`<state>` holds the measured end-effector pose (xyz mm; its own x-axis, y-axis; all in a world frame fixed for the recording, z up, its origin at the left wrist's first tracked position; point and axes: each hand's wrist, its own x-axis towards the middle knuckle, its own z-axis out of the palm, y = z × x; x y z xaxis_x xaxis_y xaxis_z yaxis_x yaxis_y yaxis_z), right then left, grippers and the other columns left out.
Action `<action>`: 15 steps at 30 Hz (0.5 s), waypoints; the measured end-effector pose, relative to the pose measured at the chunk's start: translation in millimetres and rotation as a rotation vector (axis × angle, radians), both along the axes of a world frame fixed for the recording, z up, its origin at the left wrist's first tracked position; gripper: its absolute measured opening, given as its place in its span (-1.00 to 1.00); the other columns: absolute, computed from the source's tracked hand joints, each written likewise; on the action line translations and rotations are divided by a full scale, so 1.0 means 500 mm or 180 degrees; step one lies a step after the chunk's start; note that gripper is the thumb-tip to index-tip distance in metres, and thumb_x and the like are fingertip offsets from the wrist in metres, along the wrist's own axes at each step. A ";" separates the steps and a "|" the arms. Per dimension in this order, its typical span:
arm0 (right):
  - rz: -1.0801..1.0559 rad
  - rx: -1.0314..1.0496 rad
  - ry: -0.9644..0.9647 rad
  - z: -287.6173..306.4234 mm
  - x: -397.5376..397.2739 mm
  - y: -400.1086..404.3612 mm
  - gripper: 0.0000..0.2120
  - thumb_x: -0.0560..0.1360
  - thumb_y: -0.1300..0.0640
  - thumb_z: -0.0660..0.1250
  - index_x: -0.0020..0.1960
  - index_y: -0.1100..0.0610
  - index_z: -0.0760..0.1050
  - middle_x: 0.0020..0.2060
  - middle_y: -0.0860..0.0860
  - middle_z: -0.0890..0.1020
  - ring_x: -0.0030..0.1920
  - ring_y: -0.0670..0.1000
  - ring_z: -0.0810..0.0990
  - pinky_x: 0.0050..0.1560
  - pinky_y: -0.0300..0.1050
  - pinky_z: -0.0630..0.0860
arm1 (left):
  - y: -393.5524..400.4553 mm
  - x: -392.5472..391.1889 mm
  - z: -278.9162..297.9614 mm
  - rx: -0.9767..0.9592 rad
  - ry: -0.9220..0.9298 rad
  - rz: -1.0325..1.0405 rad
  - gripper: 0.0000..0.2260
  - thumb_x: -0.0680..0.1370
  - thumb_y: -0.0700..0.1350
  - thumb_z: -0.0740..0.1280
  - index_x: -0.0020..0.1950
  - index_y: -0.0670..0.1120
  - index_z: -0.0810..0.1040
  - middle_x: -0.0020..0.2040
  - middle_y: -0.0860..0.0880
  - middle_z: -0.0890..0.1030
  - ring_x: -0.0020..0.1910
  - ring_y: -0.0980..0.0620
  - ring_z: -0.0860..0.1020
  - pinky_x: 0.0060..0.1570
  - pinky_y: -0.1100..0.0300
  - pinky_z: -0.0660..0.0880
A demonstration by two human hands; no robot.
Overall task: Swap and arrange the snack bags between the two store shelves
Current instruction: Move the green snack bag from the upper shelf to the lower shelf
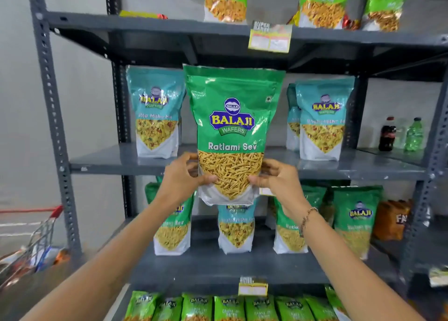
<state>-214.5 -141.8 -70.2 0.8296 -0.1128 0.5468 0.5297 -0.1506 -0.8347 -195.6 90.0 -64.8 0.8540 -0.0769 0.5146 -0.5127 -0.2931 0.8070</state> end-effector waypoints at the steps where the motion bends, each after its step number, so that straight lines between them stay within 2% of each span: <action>1: 0.0017 -0.0025 0.0025 -0.023 -0.008 0.006 -0.65 0.18 0.30 0.55 -0.15 -0.04 0.59 -0.19 -0.15 0.70 -0.16 -0.14 0.67 -0.24 -0.39 0.54 | 0.010 -0.010 -0.024 -0.0010 0.0053 0.0023 -0.36 0.00 0.20 0.55 0.02 0.08 0.47 -0.03 0.08 0.67 -0.02 0.09 0.64 0.16 -0.02 0.54; 3: 0.0055 -0.0118 0.0075 -0.075 -0.018 0.021 -0.61 0.17 0.30 0.56 -0.12 -0.06 0.59 -0.15 -0.12 0.70 -0.13 -0.09 0.67 -0.16 -0.33 0.58 | 0.029 -0.024 -0.080 -0.0019 0.0179 0.0096 -0.38 0.01 0.18 0.57 0.00 0.09 0.47 -0.02 0.04 0.69 -0.01 0.06 0.65 0.15 -0.03 0.54; 6: 0.0096 -0.0171 0.0309 -0.166 -0.014 0.042 -0.56 0.14 0.31 0.57 -0.11 -0.08 0.55 -0.12 -0.05 0.67 -0.16 -0.08 0.67 -0.15 -0.26 0.60 | 0.055 -0.029 -0.173 0.0009 0.0363 0.0198 -0.51 0.13 -0.05 0.62 -0.07 0.15 0.47 -0.07 0.07 0.69 -0.05 0.09 0.65 0.12 -0.01 0.56; 8: 0.0136 -0.0132 0.0503 -0.232 -0.002 0.056 -0.55 0.14 0.33 0.56 -0.13 -0.08 0.53 -0.15 -0.05 0.66 -0.20 -0.12 0.67 -0.22 -0.29 0.59 | 0.067 -0.025 -0.232 0.0081 0.0542 0.0296 -0.50 0.15 -0.10 0.61 -0.02 0.07 0.47 -0.04 0.00 0.69 -0.02 0.05 0.65 0.11 0.02 0.56; 11: 0.0150 -0.0116 0.0784 -0.320 0.027 0.083 -0.56 0.15 0.35 0.56 -0.14 -0.07 0.52 -0.19 -0.07 0.65 -0.24 -0.19 0.65 -0.25 -0.34 0.57 | 0.087 -0.011 -0.306 0.0204 0.0858 0.0489 -0.40 0.15 -0.08 0.62 0.08 -0.08 0.44 0.04 -0.15 0.66 0.02 -0.05 0.61 0.08 0.08 0.54; 13: 0.0123 -0.0102 0.0928 -0.368 0.053 0.103 -0.56 0.16 0.37 0.55 -0.18 -0.07 0.50 -0.24 -0.11 0.63 -0.28 -0.26 0.63 -0.29 -0.40 0.53 | 0.103 0.005 -0.343 0.0319 0.1024 0.0584 -0.42 0.14 -0.07 0.62 0.06 -0.11 0.45 -0.02 -0.17 0.67 -0.06 0.04 0.61 0.07 0.15 0.56; 15: 0.0152 -0.0131 0.1019 -0.406 0.084 0.127 -0.58 0.17 0.37 0.54 -0.17 -0.04 0.49 -0.25 -0.13 0.61 -0.31 -0.31 0.60 -0.31 -0.47 0.49 | 0.121 0.025 -0.367 0.0407 0.1144 0.0654 -0.49 0.14 -0.09 0.62 -0.04 -0.07 0.44 -0.16 -0.21 0.63 -0.28 0.23 0.54 -0.13 0.33 0.55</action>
